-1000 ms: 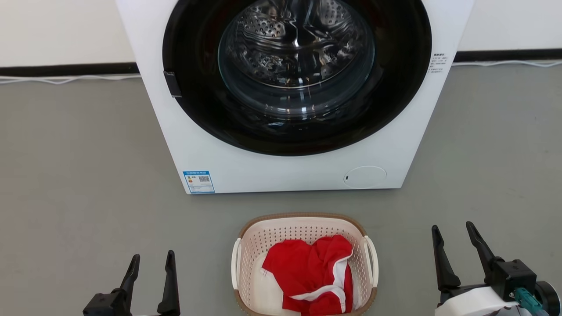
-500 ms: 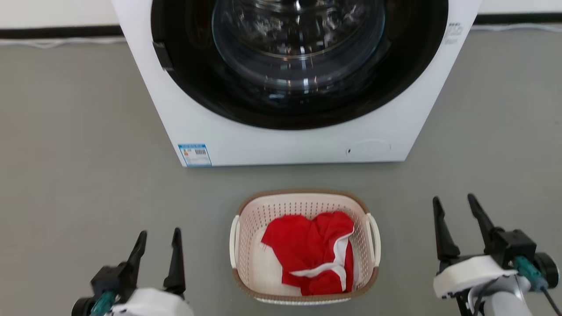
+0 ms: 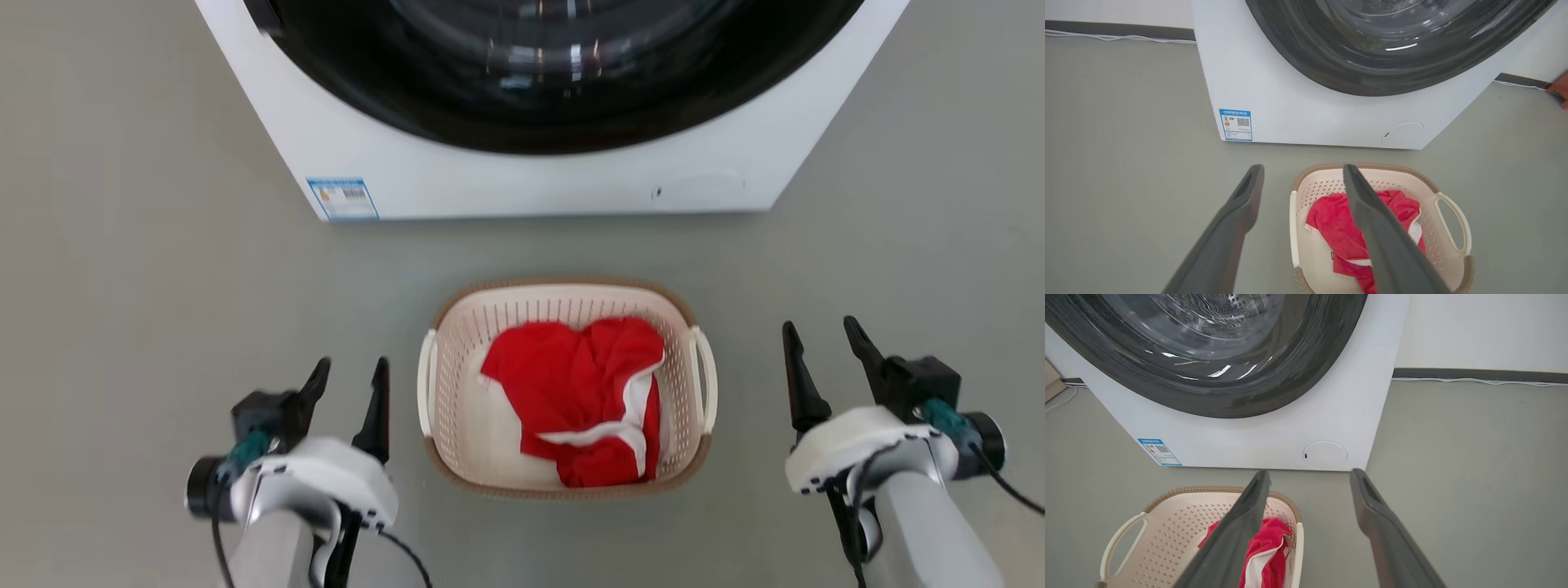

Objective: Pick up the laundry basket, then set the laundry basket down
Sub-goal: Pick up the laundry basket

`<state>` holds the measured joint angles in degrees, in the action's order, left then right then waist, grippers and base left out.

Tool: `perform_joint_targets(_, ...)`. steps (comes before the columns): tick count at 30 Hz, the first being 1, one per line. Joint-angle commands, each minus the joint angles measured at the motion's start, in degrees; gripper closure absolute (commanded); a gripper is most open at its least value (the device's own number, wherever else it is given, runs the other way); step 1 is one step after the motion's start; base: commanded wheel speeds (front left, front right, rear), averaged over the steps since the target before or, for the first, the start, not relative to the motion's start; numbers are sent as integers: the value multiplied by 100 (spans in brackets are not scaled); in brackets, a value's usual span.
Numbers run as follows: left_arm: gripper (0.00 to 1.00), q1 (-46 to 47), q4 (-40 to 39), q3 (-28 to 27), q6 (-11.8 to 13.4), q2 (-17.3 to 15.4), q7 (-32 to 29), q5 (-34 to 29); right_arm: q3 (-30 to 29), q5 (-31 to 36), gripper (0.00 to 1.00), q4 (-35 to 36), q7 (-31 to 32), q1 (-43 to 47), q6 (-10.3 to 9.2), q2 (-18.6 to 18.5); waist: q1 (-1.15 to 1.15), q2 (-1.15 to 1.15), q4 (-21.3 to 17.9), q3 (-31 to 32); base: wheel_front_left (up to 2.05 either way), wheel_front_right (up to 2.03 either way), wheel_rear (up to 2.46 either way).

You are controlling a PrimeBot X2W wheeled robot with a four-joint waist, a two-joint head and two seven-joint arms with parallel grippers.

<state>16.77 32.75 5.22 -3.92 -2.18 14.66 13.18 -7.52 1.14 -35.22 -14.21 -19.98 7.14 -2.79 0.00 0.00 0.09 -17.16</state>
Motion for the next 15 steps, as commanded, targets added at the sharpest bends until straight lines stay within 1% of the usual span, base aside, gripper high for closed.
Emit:
perform_joint_targets(1, 0, 290, 41, -95, -47, -70, 34, 53, 118, 71, 0, -57, -79, -222, 35, -9, 0, 0, -29, -279, 0, 0, 0)
perform_joint_targets(8, 0, 1144, 990, 213, -86, -70, -31, 324, 148, 144, 0, -932, -67, -878, 35, -9, 0, 0, -28, -1016, 0, 0, 0)
perform_joint_targets(9, 0, 1386, 1213, 306, -90, -70, -35, 421, 129, 176, 0, -1091, -69, -1036, 35, -9, 0, 0, -15, -1234, 0, 0, 0)
perform_joint_targets(14, 0, 1927, 1745, 550, -109, -70, -38, 534, 81, 222, 0, -1369, -74, -1347, 35, -9, 0, 0, 3, -1735, 0, 0, 0)
perform_joint_targets(15, 0, 1927, 1745, 550, -109, -70, -38, 534, 81, 222, 0, -1369, -74, -1347, 35, -9, 0, 0, 3, -1735, 0, 0, 0)
